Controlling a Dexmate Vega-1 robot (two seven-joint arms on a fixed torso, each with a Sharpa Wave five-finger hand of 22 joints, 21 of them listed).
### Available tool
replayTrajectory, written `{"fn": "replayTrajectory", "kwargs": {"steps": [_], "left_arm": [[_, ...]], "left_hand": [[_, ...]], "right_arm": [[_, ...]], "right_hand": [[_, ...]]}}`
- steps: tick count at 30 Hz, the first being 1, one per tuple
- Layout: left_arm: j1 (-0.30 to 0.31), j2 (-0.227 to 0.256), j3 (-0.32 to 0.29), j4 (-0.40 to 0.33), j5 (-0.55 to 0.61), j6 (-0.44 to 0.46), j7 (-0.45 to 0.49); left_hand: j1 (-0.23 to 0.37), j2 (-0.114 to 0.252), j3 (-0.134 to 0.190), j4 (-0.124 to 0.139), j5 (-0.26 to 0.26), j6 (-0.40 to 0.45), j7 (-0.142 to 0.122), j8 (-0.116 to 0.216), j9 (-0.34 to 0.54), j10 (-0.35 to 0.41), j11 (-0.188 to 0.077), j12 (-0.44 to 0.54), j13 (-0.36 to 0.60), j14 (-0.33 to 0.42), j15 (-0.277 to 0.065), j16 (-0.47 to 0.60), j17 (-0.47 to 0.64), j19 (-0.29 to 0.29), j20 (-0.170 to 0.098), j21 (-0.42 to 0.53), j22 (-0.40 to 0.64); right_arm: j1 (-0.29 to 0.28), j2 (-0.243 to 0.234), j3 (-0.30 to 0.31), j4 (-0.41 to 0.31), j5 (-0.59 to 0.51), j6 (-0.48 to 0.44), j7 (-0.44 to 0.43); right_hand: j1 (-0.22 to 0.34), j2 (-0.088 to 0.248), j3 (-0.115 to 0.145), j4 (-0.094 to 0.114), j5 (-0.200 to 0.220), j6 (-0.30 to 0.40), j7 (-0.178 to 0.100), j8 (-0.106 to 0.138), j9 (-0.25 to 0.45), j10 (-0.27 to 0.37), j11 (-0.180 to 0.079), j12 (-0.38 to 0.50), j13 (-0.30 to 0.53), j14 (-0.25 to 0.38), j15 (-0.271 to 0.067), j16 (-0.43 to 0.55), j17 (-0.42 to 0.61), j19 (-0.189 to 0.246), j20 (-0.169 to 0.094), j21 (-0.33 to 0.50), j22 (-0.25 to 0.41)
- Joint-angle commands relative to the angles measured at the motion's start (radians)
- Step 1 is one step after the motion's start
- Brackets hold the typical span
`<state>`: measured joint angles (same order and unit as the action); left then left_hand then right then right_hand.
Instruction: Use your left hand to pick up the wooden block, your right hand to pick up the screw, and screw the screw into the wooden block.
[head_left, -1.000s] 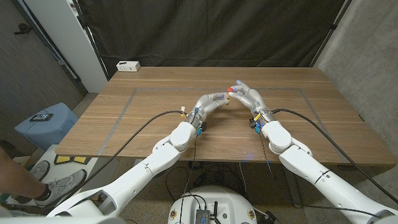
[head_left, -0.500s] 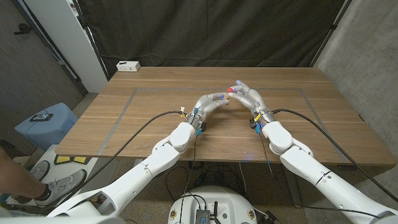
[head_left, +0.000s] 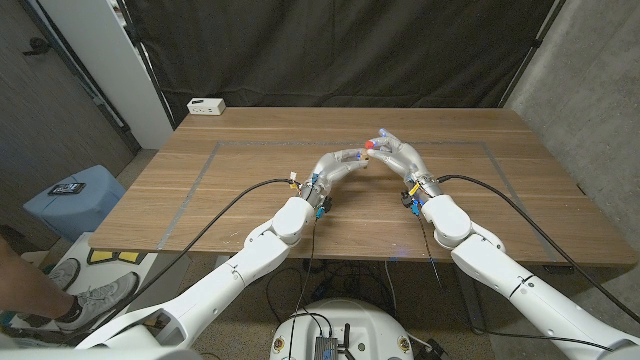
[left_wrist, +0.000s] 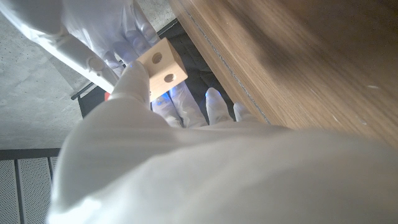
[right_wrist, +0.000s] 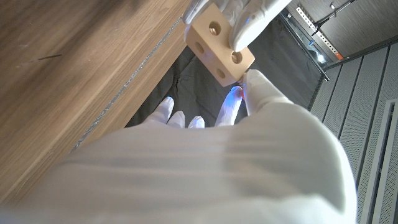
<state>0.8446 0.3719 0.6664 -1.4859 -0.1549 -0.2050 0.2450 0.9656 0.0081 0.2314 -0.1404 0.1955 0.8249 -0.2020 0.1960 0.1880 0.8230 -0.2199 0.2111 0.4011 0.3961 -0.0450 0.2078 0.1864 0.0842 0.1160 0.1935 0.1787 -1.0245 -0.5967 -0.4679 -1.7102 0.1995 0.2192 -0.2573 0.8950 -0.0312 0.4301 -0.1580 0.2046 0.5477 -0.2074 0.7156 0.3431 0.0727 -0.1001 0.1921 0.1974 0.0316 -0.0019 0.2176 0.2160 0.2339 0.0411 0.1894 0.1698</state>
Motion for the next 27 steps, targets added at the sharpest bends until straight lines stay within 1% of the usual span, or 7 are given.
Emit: {"fn": "replayTrajectory", "kwargs": {"steps": [1,27], "left_arm": [[0.001,-0.001,-0.002,0.001,-0.003,0.002,0.0],[-0.003,-0.004,-0.002,0.01,-0.007,0.004,-0.001]], "left_hand": [[0.008,0.006,-0.003,-0.002,-0.003,-0.002,0.003,0.004,0.003,-0.007,0.0,0.003,0.002,0.006,-0.086,0.002,0.002,0.003,0.004,0.007,0.002],[0.009,0.009,-0.004,-0.001,-0.003,-0.005,0.006,0.003,0.003,-0.007,0.0,0.004,0.002,0.008,-0.086,0.002,0.002,0.004,0.002,0.007,0.002]], "right_arm": [[0.002,-0.004,-0.002,0.0,-0.001,0.002,0.01],[0.012,-0.011,-0.006,0.01,0.017,-0.002,0.038]], "right_hand": [[-0.006,0.005,-0.002,0.002,0.007,-0.005,0.0,-0.006,0.002,-0.011,-0.004,-0.001,0.005,-0.002,0.0,-0.006,0.004,-0.007,0.001,-0.002,0.002],[-0.027,-0.006,-0.011,0.005,0.007,-0.054,-0.004,-0.03,-0.009,-0.046,0.002,-0.005,0.006,-0.022,0.01,-0.009,0.008,-0.022,0.007,-0.003,0.002]]}}
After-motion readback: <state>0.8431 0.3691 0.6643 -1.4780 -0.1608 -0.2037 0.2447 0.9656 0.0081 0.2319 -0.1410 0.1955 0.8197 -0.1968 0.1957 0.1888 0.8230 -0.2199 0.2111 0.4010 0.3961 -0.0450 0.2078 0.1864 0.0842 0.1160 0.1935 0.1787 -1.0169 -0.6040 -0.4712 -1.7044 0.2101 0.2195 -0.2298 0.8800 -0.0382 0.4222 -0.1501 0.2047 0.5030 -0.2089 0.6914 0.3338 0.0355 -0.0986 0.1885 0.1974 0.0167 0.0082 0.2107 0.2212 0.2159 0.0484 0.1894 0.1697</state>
